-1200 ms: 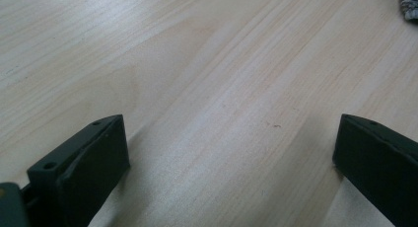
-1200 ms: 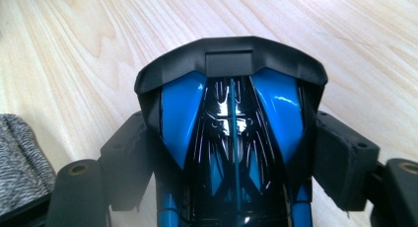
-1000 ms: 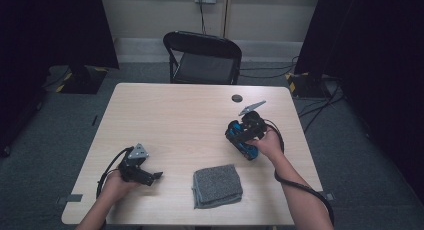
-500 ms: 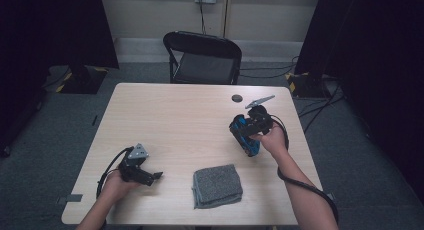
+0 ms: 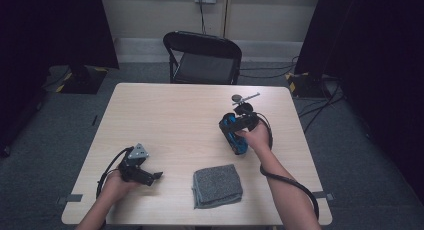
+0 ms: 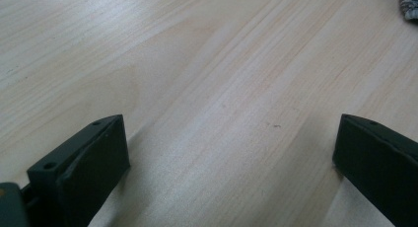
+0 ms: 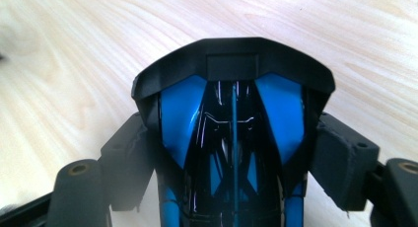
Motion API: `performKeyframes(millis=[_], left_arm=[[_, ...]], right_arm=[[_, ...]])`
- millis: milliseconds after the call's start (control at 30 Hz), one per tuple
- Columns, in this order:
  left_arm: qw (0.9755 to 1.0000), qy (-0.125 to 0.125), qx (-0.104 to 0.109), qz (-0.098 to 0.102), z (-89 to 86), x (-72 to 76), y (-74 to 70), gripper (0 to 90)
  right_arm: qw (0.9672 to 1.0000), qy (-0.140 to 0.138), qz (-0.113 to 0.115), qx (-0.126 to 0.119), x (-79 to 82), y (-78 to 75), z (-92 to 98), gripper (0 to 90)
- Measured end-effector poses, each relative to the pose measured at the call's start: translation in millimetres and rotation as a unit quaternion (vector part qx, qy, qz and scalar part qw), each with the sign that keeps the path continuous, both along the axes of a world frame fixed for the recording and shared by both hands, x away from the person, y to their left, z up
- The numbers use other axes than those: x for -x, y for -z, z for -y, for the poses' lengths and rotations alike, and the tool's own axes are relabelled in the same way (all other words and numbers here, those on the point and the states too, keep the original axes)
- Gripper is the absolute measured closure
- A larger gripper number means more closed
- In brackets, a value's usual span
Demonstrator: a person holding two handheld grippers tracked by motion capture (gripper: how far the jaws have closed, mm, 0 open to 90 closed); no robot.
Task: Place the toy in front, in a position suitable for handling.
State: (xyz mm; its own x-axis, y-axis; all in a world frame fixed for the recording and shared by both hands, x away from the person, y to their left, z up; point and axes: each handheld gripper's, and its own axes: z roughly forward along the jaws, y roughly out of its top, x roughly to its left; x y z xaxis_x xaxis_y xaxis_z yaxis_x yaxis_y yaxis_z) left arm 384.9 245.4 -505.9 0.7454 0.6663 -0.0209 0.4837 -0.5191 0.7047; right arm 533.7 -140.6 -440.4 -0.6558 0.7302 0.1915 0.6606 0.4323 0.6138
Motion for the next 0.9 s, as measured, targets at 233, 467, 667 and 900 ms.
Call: performKeyframes(millis=[233, 467, 667, 900], left_arm=[[1.0000, 0.000, 0.000, 0.000, 0.0, 0.0, 0.0, 0.0], [1.0000, 0.000, 0.000, 0.000, 0.0, 0.0, 0.0, 0.0], [1.0000, 0.000, 0.000, 0.000, 0.0, 0.0, 0.0, 0.0], [1.0000, 0.000, 0.000, 0.000, 0.0, 0.0, 0.0, 0.0]], right_arm=[[0.9995, 0.029, 0.005, 0.006, -8.7, 10.8, -8.8, 25.4], [0.9992, 0.030, 0.009, 0.023, -12.7, 22.3, -18.9, 25.3], [0.9986, 0.012, 0.011, 0.051, -13.7, 33.5, -29.4, 25.2], [0.9977, -0.012, 0.010, 0.067, -13.3, 39.7, -34.6, 25.1]])
